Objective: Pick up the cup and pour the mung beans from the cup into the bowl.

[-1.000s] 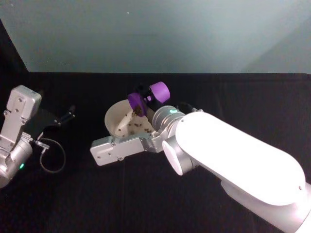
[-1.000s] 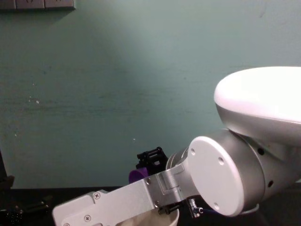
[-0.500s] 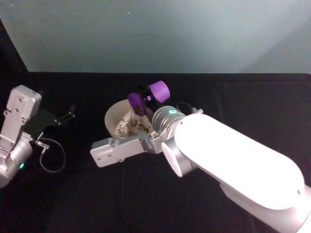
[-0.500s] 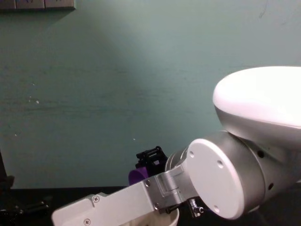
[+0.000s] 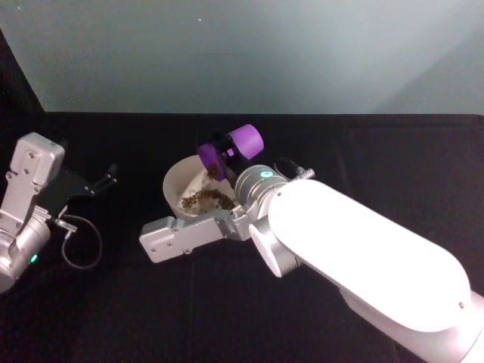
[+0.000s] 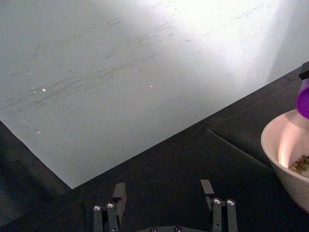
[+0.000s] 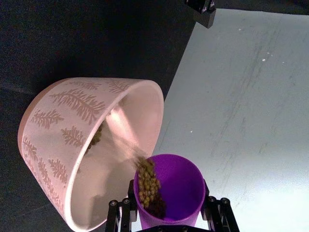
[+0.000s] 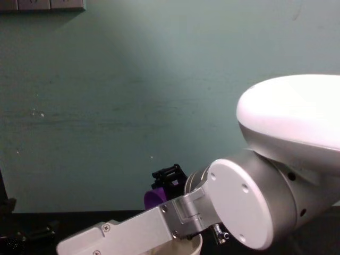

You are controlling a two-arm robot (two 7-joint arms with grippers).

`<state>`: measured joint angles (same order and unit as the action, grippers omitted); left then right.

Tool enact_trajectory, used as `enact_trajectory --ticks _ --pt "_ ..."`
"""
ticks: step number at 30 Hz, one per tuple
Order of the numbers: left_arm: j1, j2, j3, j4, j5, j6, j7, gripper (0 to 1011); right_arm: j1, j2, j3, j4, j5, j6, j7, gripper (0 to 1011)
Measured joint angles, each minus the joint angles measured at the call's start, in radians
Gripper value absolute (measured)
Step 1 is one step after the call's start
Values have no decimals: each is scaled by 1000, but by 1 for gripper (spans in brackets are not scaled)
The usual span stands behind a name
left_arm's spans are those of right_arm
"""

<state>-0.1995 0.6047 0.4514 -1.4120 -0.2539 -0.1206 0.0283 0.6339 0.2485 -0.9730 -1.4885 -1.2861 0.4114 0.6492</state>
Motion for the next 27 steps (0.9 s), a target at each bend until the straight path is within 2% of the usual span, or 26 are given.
enact_trajectory --ticks 18,27 --pt "0 0 0 0 0 0 0 1000 -20 -6 14 -1 -60 -26 -10 721" --pt "0 0 0 0 0 0 0 1000 -28 -2 9 -7 -115 -38 -18 721"
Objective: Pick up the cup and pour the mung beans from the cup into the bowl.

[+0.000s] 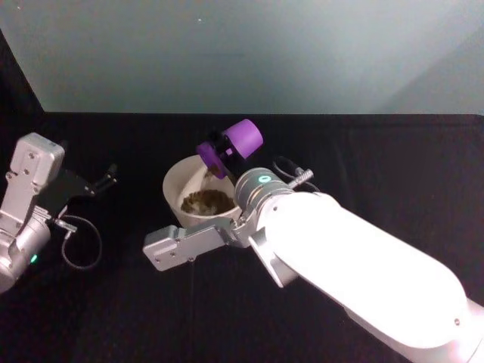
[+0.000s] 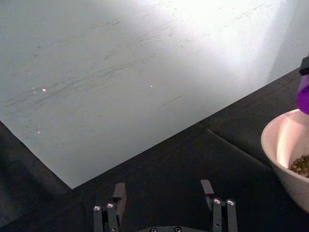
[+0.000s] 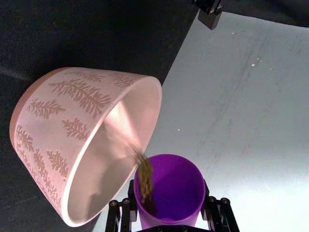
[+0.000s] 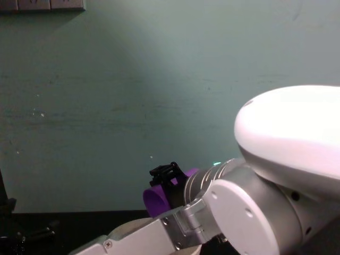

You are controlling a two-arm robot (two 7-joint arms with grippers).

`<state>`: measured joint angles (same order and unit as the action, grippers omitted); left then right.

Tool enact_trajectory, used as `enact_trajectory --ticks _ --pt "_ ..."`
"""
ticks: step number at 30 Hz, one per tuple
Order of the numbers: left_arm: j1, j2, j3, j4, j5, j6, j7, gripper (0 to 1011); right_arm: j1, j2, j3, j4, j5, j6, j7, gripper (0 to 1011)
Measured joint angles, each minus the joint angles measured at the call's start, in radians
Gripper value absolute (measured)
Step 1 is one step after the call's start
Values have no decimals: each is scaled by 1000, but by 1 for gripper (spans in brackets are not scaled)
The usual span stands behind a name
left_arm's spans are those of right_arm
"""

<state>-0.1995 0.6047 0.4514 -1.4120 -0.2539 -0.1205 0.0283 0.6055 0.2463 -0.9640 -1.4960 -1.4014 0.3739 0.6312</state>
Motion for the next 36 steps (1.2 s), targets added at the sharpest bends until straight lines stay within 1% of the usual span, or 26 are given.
enact_trajectory --ticks 6,15,29,36 --pt "0 0 0 0 0 0 0 1000 -6 -2 -4 -3 -35 -2 -2 721" --pt "0 0 0 0 0 0 0 1000 -15 -5 -1 -11 -74 -9 2 722" --pt "0 0 0 0 0 0 0 1000 -32 -9 14 -25 -114 -23 13 721" --pt "0 0 0 0 0 0 0 1000 -33 -9 12 -29 -137 -31 19 721"
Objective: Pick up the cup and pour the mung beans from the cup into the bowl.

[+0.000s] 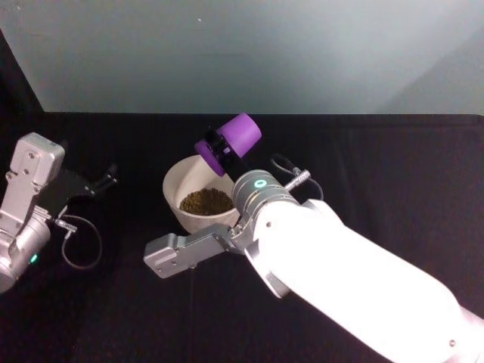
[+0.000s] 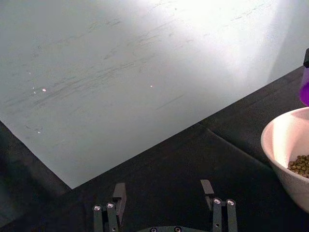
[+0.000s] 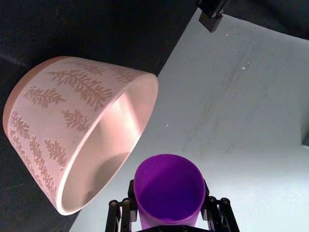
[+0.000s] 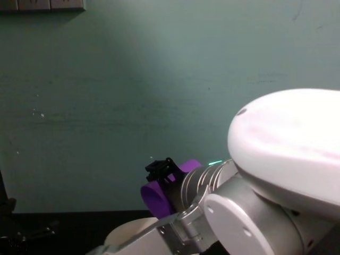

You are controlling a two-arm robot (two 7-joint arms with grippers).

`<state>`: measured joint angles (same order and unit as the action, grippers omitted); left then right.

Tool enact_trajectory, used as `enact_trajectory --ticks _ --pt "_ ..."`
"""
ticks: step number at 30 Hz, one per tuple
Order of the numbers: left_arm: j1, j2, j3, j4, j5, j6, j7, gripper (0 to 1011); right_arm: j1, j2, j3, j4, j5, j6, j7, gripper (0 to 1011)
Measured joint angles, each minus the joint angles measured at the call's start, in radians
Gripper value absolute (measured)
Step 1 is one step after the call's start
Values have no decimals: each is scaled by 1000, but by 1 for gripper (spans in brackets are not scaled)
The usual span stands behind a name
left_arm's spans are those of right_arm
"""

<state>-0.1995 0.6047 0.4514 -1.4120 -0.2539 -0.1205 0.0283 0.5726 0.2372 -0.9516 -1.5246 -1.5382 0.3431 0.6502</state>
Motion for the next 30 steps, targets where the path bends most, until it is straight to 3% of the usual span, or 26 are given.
enact_trajectory --ticks 9,15,17,21,22,25,28,30 --pt "0 0 0 0 0 0 0 1000 10 8 -35 1 -74 -11 7 721" --pt "0 0 0 0 0 0 0 1000 7 11 -32 -3 -82 -16 0 721" --pt "0 0 0 0 0 0 0 1000 -2 11 -17 -10 -61 -18 -16 721" --pt "0 0 0 0 0 0 0 1000 -30 10 30 -26 15 -17 -67 722" --pt "0 0 0 0 0 0 0 1000 -46 9 58 -35 62 -15 -96 721" --pt "0 0 0 0 0 0 0 1000 -77 6 105 -51 141 -15 -145 721" --pt "0 0 0 0 0 0 0 1000 -126 -3 183 -73 276 -27 -218 721" --pt "0 0 0 0 0 0 0 1000 -143 -7 214 -77 332 -36 -241 722"
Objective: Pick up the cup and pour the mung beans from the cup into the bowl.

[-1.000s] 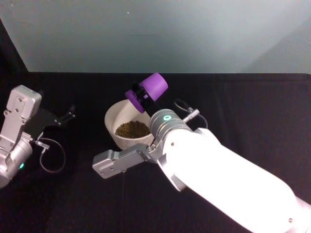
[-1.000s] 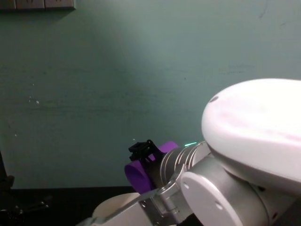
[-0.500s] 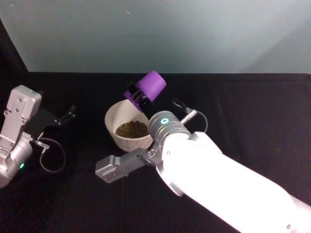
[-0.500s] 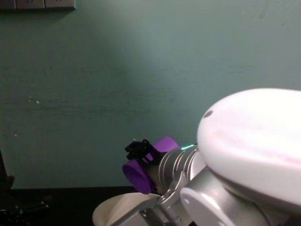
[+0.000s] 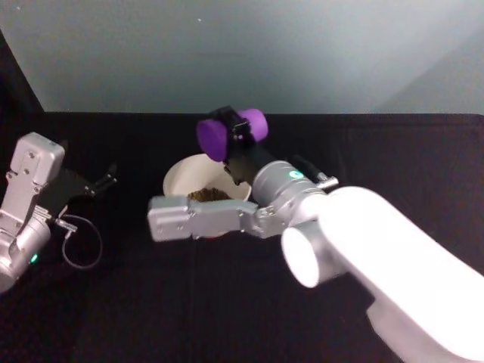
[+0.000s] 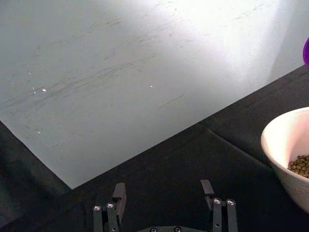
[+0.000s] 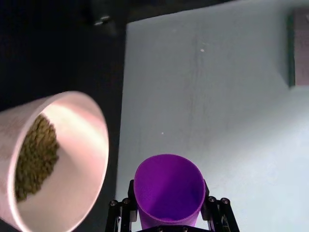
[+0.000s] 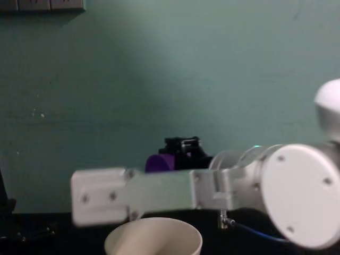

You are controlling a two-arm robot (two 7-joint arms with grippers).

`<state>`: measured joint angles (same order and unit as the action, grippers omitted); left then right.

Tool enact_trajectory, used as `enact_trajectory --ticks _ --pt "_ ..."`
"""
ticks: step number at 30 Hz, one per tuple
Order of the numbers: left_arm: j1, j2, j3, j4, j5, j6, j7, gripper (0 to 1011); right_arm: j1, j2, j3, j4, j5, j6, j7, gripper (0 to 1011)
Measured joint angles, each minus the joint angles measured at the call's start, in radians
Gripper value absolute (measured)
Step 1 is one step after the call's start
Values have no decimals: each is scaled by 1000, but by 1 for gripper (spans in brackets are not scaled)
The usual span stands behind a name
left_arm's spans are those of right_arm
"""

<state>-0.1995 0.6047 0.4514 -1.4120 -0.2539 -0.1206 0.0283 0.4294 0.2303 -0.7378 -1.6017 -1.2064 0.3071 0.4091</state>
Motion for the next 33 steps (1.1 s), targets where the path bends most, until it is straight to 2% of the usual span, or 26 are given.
enact_trajectory --ticks 1,4,5,7,8,9,10,11,13,14,16,17,20,21,22,23,26,27,29,33 --pt "0 0 0 0 0 0 0 1000 -17 -4 31 -4 54 -10 -22 721" --pt "0 0 0 0 0 0 0 1000 -41 -8 78 -9 131 -26 -49 721" --pt "0 0 0 0 0 0 0 1000 -55 -12 107 -13 181 -36 -65 721" --pt "0 0 0 0 0 0 0 1000 -73 -16 146 -16 240 -49 -81 721" --pt "0 0 0 0 0 0 0 1000 -89 -22 182 -19 301 -63 -96 722" --pt "0 0 0 0 0 0 0 1000 -97 -24 201 -20 332 -71 -101 722" --pt "0 0 0 0 0 0 0 1000 -112 -30 236 -20 392 -87 -110 721" --pt "0 0 0 0 0 0 0 1000 -119 -34 256 -20 425 -97 -114 721" --pt "0 0 0 0 0 0 0 1000 -131 -39 290 -18 487 -117 -118 721" --pt "0 0 0 0 0 0 0 1000 -144 -46 330 -11 557 -140 -119 721" --pt "0 0 0 0 0 0 0 1000 -152 -53 365 -4 622 -163 -116 722" --pt "0 0 0 0 0 0 0 1000 -161 -59 401 6 689 -185 -111 721" --pt "0 0 0 0 0 0 0 1000 -168 -67 445 23 782 -212 -90 721" --pt "0 0 0 0 0 0 0 1000 -171 -72 472 37 838 -223 -75 722" --pt "0 0 0 0 0 0 0 1000 -172 -74 485 44 864 -228 -66 721" --pt "0 0 0 0 0 0 0 1000 -172 -78 505 59 910 -237 -50 721" --pt "0 0 0 0 0 0 0 1000 -172 -83 527 84 971 -241 -24 722" --pt "0 0 0 0 0 0 0 1000 -169 -86 541 102 1009 -242 -6 721" --pt "0 0 0 0 0 0 0 1000 -166 -89 552 121 1045 -242 11 722" --pt "0 0 0 0 0 0 0 1000 -154 -97 578 188 1139 -237 63 722"
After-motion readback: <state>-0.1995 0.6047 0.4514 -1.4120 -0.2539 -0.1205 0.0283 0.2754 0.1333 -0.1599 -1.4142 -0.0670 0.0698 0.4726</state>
